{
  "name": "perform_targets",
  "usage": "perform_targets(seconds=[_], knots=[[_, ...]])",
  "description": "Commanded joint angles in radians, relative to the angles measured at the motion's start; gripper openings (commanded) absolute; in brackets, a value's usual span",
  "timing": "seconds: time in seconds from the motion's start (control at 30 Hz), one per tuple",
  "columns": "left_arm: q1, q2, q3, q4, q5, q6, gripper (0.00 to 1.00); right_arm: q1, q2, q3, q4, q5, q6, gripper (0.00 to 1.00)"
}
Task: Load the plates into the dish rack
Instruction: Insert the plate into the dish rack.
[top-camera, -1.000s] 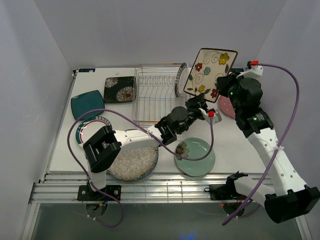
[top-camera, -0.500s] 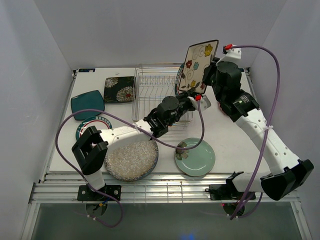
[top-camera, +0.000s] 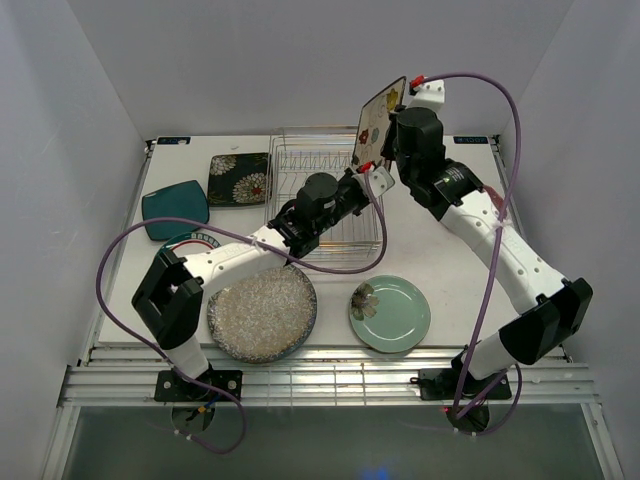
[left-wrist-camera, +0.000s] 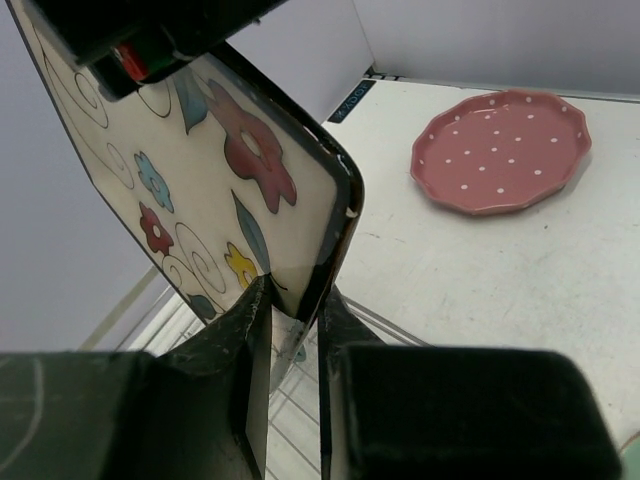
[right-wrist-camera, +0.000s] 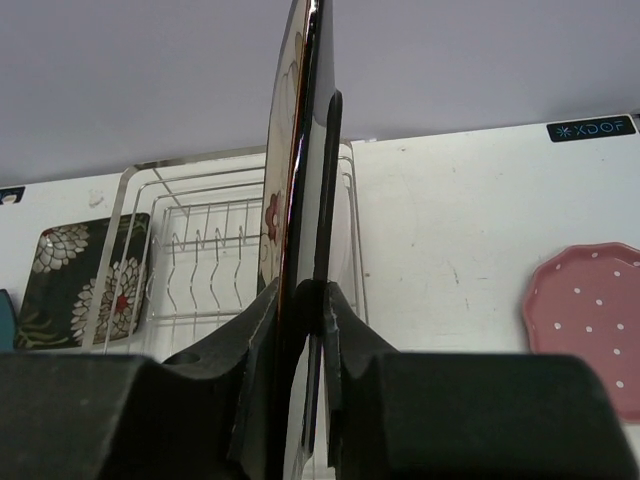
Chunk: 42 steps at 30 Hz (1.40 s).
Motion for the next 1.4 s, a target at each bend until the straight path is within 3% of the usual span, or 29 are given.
perform_targets(seconds=[0.0, 0.83, 1.07, 1.37], knots=[[0.062, -0.098, 0.06, 0.086, 0.082, -0.199, 0.0, 0.028, -0.031, 0.084, 0.116, -0.056, -0.071, 0.08], [0.085, -0.073, -0.092, 0.28, 0.064, -0.061, 0.0, 0.019, 0.168, 0.241, 0.084, -0.011, -0.06, 0.08], [0.092, -0.06, -0.095, 0.301, 0.099, -0.113, 0.0, 0.002, 0.227, 0.308, 0.046, -0.008, -0.075, 0.08], [0.094, -0.014, -0.072, 0.292, 0.138, -0.147, 0.0, -0.041, 0.23, 0.281, 0.043, -0.028, -0.066, 0.08]])
